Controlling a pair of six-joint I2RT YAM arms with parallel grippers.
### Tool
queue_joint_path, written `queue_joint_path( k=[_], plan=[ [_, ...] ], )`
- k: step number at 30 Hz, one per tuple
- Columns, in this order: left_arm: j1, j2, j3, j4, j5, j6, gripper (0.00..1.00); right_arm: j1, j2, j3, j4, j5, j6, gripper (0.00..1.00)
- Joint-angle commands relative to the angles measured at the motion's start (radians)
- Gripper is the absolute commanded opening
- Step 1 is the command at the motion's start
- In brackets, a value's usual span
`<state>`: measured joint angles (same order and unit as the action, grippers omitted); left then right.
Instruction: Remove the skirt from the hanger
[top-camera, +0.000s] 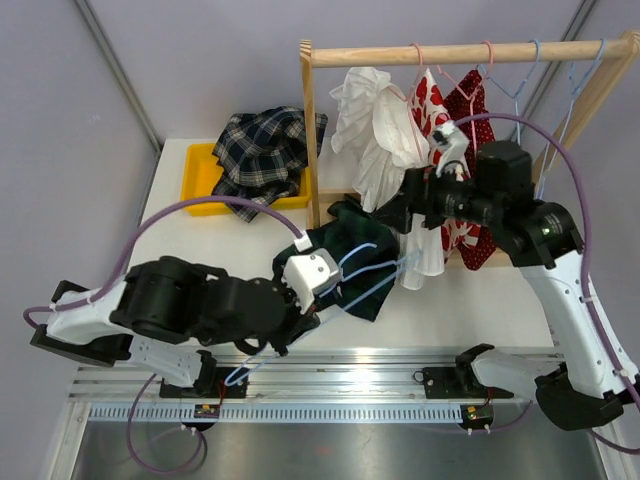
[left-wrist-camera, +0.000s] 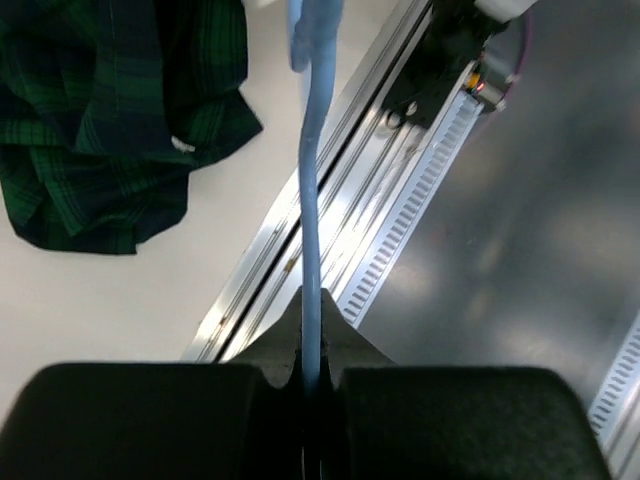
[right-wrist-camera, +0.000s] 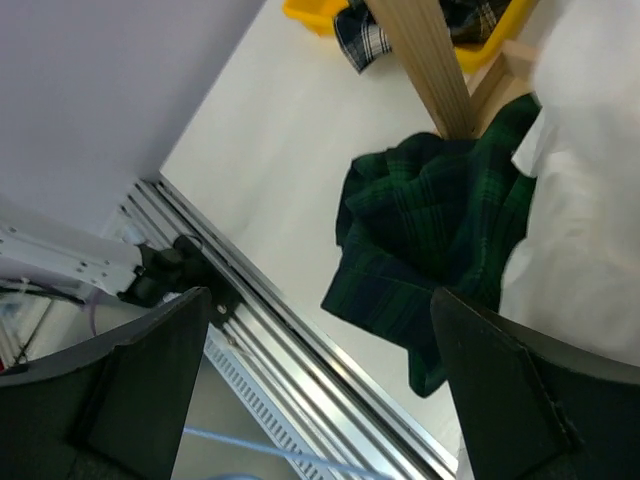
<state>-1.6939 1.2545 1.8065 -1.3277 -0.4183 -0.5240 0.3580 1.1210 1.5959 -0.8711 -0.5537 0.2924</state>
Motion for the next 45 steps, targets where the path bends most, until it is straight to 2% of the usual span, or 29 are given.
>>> queue_joint_path(
  k=[1, 3, 5, 6, 8, 10, 13, 18, 23, 29, 34, 36, 37, 39, 40, 41, 43, 45],
  plan=[
    [0.0, 0.008, 0.165, 0.004, 0.048, 0.05, 0.0, 0.209, 0.026, 0.052, -0.115, 0.426, -0.116, 1.0],
    [0.007, 0.031, 0.133, 0.007, 0.105, 0.067, 0.0, 0.255, 0.02, 0.032, -0.112, 0.538, -0.107, 0.99],
    [0.008, 0.094, 0.199, -0.132, -0.014, 0.029, 0.0, 0.256, -0.015, -0.033, -0.056, 0.583, -0.084, 0.99],
    [0.008, 0.136, 0.224, -0.201, -0.07, -0.037, 0.0, 0.254, -0.048, -0.056, -0.02, 0.583, -0.076, 1.0],
    [0.005, 0.126, 0.26, -0.182, -0.137, -0.05, 0.0, 0.256, -0.067, -0.111, -0.005, 0.565, -0.061, 1.0],
    [0.0, 0.06, 0.286, -0.142, -0.279, -0.076, 0.0, 0.256, -0.067, -0.149, -0.012, 0.561, -0.047, 1.0],
    [0.002, -0.044, 0.294, -0.055, -0.419, -0.062, 0.0, 0.254, -0.084, -0.218, -0.005, 0.56, -0.022, 0.99],
    [0.002, -0.142, 0.212, 0.252, -0.441, 0.157, 0.0, 0.256, -0.127, -0.307, 0.026, 0.558, 0.014, 0.99],
    [0.002, -0.182, 0.208, 0.375, -0.349, 0.317, 0.0, 0.256, -0.127, -0.353, 0.07, 0.514, 0.05, 0.99],
    [0.002, -0.198, 0.128, 0.427, -0.431, 0.335, 0.0, 0.256, -0.101, -0.353, 0.11, 0.477, 0.08, 0.99],
    [0.016, -0.126, 0.062, 0.432, -0.552, 0.325, 0.0, 0.256, -0.079, -0.384, 0.173, 0.422, 0.128, 0.99],
    [0.057, -0.118, 0.019, 0.436, -0.573, 0.292, 0.0, 0.256, -0.07, -0.401, 0.191, 0.4, 0.131, 0.89],
    [0.088, -0.115, 0.005, 0.426, -0.562, 0.273, 0.0, 0.256, -0.066, -0.404, 0.193, 0.397, 0.131, 0.67],
    [0.222, -0.116, -0.047, 0.392, -0.521, 0.193, 0.0, 0.256, -0.067, -0.413, 0.198, 0.4, 0.134, 0.47],
    [0.268, -0.122, -0.074, 0.392, -0.458, 0.177, 0.0, 0.257, -0.069, -0.418, 0.198, 0.4, 0.134, 0.31],
    [0.339, -0.127, -0.102, 0.425, -0.429, 0.179, 0.0, 0.256, -0.075, -0.421, 0.199, 0.402, 0.134, 0.25],
    [0.391, -0.133, -0.168, 0.475, -0.358, 0.2, 0.0, 0.257, -0.081, -0.432, 0.198, 0.405, 0.136, 0.14],
    [0.451, -0.116, -0.173, 0.507, -0.355, 0.213, 0.0, 0.256, -0.092, -0.444, 0.198, 0.406, 0.137, 0.12]
  ],
)
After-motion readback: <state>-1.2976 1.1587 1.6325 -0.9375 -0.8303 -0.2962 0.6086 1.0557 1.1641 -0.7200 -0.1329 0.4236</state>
